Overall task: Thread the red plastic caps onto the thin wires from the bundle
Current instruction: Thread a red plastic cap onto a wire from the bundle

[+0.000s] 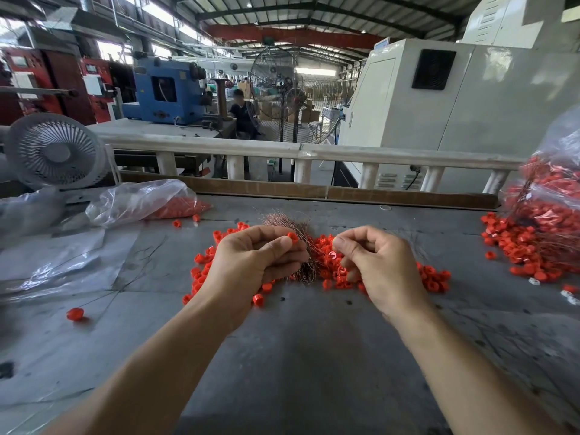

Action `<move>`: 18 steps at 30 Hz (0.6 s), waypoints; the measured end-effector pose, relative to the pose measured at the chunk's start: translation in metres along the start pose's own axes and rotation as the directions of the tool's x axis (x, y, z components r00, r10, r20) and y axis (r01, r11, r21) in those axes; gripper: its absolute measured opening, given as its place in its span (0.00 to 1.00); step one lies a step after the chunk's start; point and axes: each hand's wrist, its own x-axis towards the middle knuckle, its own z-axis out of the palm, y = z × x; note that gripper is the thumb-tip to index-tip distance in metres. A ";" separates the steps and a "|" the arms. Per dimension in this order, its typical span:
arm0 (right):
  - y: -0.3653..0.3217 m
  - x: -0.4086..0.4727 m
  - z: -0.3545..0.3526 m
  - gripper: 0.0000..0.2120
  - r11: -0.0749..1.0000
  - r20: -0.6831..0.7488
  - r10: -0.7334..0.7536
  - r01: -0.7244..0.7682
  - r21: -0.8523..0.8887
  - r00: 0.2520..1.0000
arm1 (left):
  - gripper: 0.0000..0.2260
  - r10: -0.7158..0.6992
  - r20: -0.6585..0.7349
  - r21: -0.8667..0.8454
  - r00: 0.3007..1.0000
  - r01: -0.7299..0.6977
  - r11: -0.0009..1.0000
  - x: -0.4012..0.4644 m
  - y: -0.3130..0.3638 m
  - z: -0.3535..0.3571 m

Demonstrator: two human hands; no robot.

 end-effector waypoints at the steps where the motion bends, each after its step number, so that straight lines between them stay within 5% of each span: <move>1: -0.003 -0.001 0.002 0.03 0.999 0.009 0.000 0.000 0.043 1.000 | 0.06 -0.004 0.005 0.006 1.000 0.004 1.000 0.000 0.000 0.001; 7: -0.015 -0.010 0.011 0.02 0.976 0.082 0.053 -0.069 0.209 0.995 | 0.06 -0.019 0.038 0.031 0.999 0.018 0.999 -0.003 0.000 0.006; 18: -0.016 -0.014 0.014 0.04 0.976 0.152 0.026 -0.058 0.211 0.988 | 0.06 -0.021 0.050 0.018 0.999 0.020 1.000 -0.006 0.003 0.007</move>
